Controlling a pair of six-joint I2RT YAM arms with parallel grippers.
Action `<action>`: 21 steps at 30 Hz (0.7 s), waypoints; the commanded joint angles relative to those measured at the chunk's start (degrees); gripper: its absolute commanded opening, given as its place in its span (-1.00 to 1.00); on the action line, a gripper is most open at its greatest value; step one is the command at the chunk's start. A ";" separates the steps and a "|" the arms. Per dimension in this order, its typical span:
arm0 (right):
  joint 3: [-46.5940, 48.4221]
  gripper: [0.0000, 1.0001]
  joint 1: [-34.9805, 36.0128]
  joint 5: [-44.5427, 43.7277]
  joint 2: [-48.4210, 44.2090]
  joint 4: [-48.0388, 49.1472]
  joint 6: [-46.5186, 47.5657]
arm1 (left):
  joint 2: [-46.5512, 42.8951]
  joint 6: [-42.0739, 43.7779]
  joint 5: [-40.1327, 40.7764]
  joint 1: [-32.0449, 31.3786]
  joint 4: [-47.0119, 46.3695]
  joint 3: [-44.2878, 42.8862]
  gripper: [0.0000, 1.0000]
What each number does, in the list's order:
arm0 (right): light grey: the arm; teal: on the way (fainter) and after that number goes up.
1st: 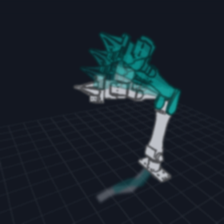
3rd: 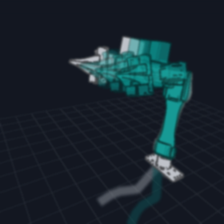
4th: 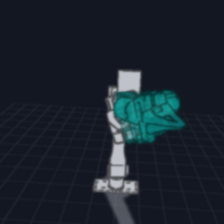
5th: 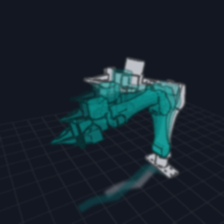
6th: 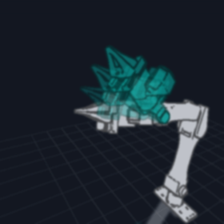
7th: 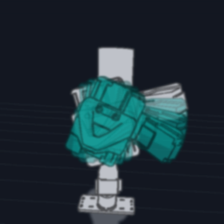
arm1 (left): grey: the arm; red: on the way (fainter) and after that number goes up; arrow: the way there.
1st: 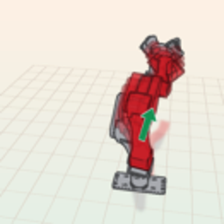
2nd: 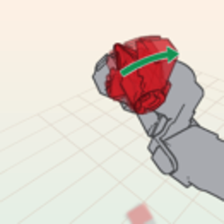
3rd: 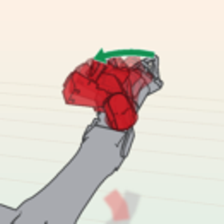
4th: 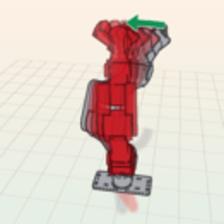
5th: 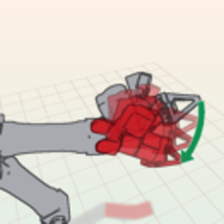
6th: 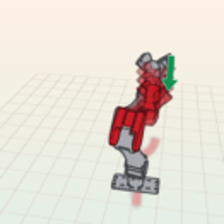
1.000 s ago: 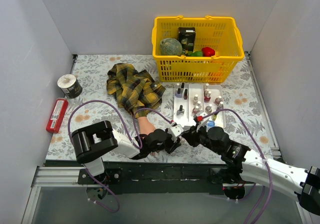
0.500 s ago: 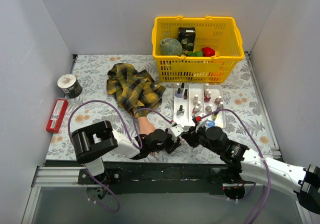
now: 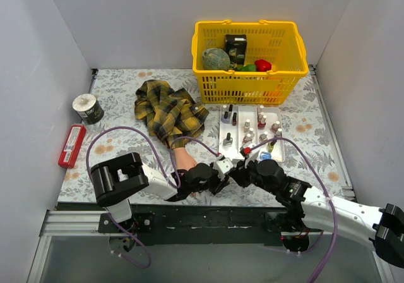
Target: Paint the nails
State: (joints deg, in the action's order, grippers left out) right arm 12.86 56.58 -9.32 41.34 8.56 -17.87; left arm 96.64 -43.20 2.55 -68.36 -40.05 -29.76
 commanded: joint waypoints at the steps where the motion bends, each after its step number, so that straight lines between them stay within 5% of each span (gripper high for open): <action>1: 2.25 -0.97 -0.24 1.06 0.85 1.55 0.64 | -0.58 1.10 0.53 -0.46 2.00 -1.27 -0.61; 14: 2.78 -0.97 -0.24 1.23 2.60 1.11 1.08 | -0.75 1.19 0.79 -0.55 2.09 -1.53 -0.59; 21: 3.05 -0.97 -0.24 1.24 4.62 0.58 1.26 | -0.49 1.45 1.32 -0.55 1.73 -1.53 -0.31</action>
State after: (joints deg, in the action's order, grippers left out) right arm 13.74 56.58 -8.32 45.36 8.67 -17.69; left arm 96.64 -42.76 2.61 -68.66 -39.40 -30.15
